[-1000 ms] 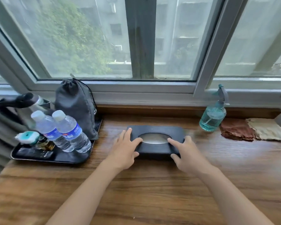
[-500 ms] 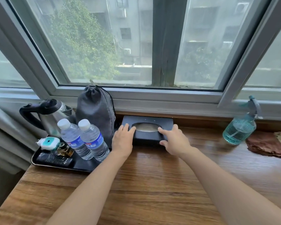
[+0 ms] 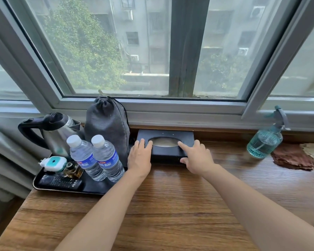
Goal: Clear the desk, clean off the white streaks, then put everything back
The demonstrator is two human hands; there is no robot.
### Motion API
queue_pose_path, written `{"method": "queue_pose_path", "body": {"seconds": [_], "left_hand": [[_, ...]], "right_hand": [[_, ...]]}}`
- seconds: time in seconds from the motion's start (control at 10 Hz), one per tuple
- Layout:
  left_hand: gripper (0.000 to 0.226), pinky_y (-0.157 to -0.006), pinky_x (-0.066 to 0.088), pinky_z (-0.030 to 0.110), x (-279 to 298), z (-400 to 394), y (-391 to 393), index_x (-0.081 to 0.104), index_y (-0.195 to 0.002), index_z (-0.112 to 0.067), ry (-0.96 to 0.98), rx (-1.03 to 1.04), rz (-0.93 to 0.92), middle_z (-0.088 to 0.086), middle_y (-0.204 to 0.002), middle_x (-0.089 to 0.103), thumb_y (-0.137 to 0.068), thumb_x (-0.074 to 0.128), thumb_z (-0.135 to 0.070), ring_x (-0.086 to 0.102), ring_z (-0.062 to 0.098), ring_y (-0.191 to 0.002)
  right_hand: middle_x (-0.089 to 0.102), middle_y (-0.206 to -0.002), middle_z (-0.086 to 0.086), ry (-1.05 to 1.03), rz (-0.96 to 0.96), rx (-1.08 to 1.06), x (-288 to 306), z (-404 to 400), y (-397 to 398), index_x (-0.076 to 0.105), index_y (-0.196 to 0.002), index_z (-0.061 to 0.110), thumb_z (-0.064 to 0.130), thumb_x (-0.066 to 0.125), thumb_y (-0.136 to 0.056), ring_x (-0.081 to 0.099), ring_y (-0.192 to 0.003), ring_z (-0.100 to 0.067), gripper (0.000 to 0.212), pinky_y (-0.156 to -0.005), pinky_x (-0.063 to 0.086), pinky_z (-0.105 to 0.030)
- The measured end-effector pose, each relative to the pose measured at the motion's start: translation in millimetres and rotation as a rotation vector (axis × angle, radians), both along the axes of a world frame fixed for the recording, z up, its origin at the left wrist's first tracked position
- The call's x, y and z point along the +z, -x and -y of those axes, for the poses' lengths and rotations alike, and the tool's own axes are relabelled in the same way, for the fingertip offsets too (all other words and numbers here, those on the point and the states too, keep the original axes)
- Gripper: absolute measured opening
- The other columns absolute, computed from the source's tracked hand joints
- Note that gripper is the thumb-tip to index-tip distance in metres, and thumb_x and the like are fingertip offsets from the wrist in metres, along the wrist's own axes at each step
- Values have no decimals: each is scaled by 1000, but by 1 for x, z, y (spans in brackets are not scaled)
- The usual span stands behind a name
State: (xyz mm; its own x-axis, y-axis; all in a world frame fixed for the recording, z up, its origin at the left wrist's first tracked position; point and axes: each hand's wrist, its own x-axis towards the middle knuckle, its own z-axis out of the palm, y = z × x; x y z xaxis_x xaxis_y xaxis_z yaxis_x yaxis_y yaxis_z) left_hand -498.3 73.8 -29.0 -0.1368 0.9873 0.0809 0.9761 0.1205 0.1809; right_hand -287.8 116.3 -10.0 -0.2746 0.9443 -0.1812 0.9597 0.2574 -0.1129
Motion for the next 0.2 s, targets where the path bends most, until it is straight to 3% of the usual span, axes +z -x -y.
{"method": "queue_pose_path", "body": {"seconds": [0.1,0.2], "left_hand": [[76,-116,36,37,1,9,2,29,-159,-12,-65,-60,71,11,-153,39,-93,65,-2,34,30,-141],[69,-127,23,41,-2,16,1,25,-163,-9,-65,-152,143,18,-168,23,-100,53,-1,18,37,-156]], "right_hand": [[40,-136,-16,-90,33,-44,3,26,6,9,-159,33,49,52,-101,44,-120,-34,74,-96,43,-44],[41,-137,-16,-142,6,-66,9,45,14,15,-158,30,49,48,-102,42,-123,-34,67,-95,43,-44]]}}
